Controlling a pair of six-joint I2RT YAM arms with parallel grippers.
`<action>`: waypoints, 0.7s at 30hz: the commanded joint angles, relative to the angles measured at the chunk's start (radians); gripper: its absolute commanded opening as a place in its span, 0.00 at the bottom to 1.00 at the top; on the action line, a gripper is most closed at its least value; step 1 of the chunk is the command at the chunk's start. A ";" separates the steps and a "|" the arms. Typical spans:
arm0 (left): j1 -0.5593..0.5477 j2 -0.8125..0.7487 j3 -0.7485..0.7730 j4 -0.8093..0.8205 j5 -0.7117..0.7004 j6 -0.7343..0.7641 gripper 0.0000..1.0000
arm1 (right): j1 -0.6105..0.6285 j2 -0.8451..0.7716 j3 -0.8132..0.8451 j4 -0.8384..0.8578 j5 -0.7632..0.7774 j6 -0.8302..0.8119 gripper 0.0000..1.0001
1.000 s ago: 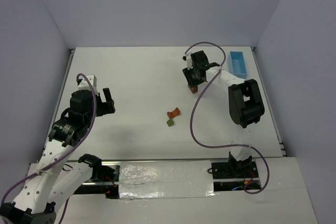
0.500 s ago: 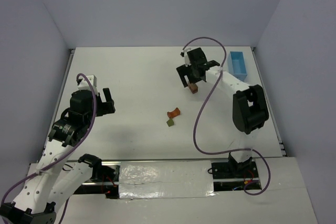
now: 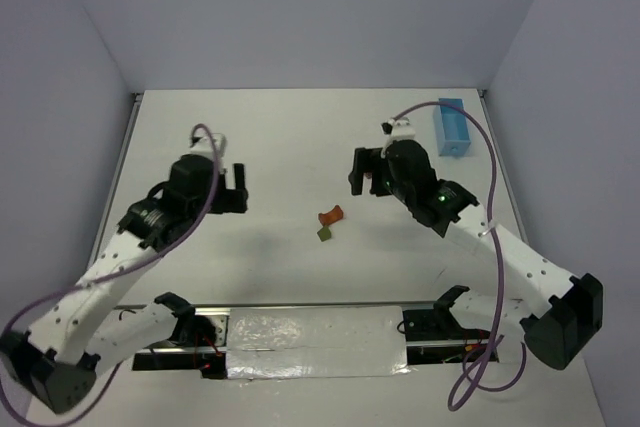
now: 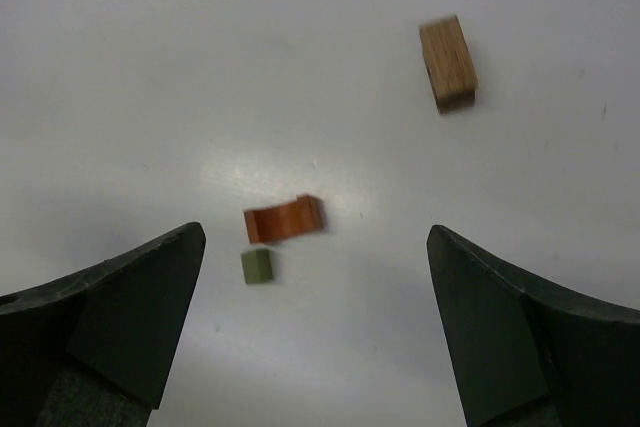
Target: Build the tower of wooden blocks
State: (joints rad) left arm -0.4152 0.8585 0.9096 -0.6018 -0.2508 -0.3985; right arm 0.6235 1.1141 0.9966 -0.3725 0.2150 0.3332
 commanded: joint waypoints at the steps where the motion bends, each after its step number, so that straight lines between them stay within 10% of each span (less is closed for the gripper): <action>1: -0.271 0.199 0.151 0.036 -0.077 -0.022 0.98 | -0.007 -0.111 -0.062 -0.064 0.073 0.131 1.00; 7: -0.459 0.557 0.265 0.135 -0.008 0.094 0.95 | -0.064 -0.296 -0.110 -0.128 0.045 0.174 1.00; 21: -0.403 0.844 0.222 0.519 0.206 0.366 0.80 | -0.084 -0.488 -0.144 -0.171 -0.081 0.138 1.00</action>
State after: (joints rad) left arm -0.8513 1.6604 1.0920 -0.1596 -0.1036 -0.0830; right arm 0.5449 0.6529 0.8577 -0.5400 0.1719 0.4812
